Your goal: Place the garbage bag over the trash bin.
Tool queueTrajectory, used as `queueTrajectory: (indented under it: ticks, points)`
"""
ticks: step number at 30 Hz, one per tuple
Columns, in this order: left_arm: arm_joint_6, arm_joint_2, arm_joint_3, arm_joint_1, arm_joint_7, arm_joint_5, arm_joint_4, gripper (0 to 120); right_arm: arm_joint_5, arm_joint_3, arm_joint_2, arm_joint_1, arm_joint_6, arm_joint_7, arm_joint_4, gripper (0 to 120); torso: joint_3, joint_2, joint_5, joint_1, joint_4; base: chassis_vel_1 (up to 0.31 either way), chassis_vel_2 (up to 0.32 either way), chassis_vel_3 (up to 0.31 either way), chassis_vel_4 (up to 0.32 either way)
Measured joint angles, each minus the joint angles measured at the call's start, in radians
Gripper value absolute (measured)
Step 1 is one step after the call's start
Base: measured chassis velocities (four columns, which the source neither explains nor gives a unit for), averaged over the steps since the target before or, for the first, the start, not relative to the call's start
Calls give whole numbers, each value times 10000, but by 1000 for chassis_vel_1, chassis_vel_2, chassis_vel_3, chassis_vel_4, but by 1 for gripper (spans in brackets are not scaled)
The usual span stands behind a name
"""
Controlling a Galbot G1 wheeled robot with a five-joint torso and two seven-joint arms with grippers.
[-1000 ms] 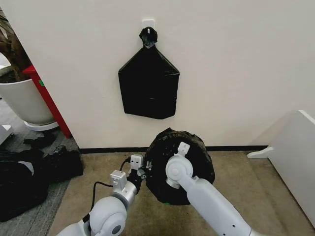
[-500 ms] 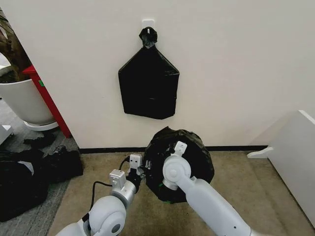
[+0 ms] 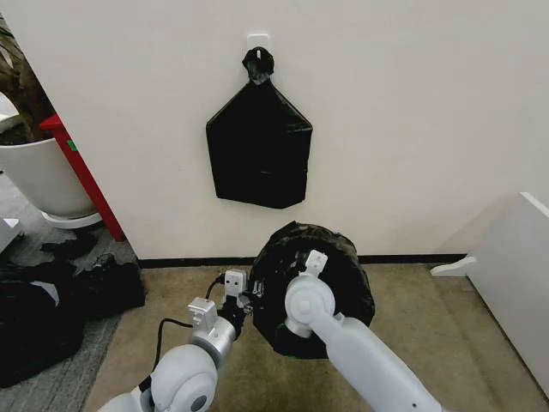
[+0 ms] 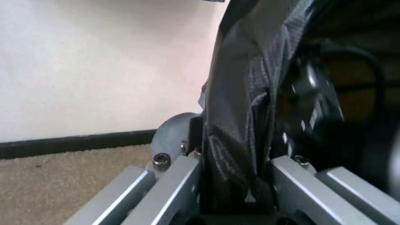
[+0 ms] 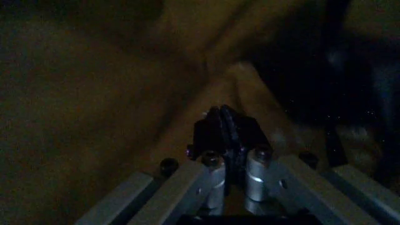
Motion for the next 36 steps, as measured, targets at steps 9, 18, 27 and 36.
queueTrajectory:
  ticks: [9, 18, 27, 36]
  points:
    - [-2, 3, -82, -33, -38, -175, -187, 0, -140, -14, -17, -373, -106, -73, -516, 0, 0, 0, 0, 0, -1, 0, 0, 0, 0]
    - [32, 63, -200, 11, -37, -234, -190, 0, -205, 21, 5, -234, -90, 36, -401, 0, 0, 0, 1, 0, 0, 0, 0, 0, 0]
    - [159, -54, -224, -273, -192, -491, 434, 0, 547, -207, -429, -16, -63, 616, 934, 0, 0, 0, -1, 0, 0, 0, 0, 0, 0]
    - [735, -172, -305, -1078, -1793, -3026, 589, 0, 816, -225, -1140, -712, -139, 346, 2712, 0, 0, 0, 2, 0, 0, 0, 0, 0, 0]
